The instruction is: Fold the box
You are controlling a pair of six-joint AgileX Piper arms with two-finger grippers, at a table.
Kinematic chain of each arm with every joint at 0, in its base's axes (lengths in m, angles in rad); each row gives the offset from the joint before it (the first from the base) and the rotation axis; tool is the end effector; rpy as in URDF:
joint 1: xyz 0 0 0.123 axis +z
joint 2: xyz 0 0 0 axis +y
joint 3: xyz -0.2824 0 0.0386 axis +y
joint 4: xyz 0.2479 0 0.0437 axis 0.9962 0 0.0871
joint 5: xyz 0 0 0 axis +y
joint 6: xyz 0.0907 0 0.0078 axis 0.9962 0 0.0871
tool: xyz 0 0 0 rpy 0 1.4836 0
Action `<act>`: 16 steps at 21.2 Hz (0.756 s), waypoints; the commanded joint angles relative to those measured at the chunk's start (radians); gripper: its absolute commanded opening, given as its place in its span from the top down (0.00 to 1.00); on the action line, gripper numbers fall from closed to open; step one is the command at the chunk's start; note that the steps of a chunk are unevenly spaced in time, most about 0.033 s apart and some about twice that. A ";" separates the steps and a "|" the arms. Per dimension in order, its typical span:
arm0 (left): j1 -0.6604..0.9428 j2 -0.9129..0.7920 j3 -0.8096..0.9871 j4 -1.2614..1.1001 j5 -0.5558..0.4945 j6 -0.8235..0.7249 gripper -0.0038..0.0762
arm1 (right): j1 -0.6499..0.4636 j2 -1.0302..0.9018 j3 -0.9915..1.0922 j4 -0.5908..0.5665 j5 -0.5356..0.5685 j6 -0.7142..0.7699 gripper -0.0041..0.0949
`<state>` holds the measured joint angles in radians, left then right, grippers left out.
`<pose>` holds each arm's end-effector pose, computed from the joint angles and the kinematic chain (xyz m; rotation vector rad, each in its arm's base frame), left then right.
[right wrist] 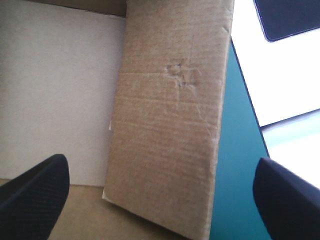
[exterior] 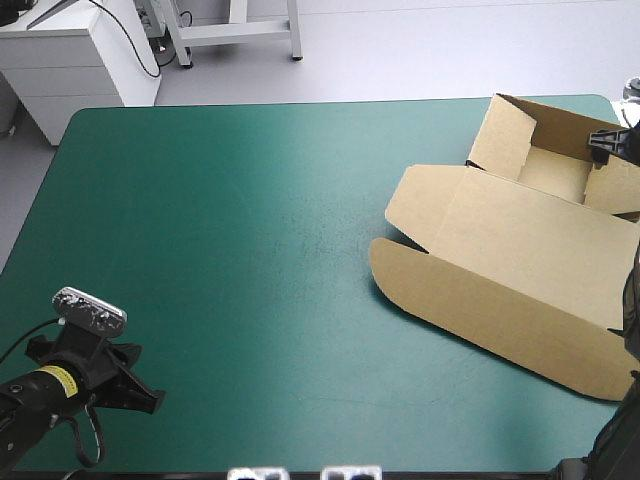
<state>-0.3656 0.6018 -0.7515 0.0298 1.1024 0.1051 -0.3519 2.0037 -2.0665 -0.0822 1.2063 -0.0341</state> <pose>0.0817 -0.0287 0.3255 0.5727 2.3690 -0.0784 0.4133 -0.1592 0.3433 0.4062 2.6109 -0.2430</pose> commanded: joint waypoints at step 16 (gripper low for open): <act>-0.006 0.004 -0.024 -0.030 -0.089 -0.003 0.96 | 0.015 -0.495 0.021 0.499 0.044 -0.177 0.97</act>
<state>-0.3656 0.6018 -0.7515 0.0217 1.0723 0.1083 -0.3504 1.6009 -2.0528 0.3840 1.2433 -0.1722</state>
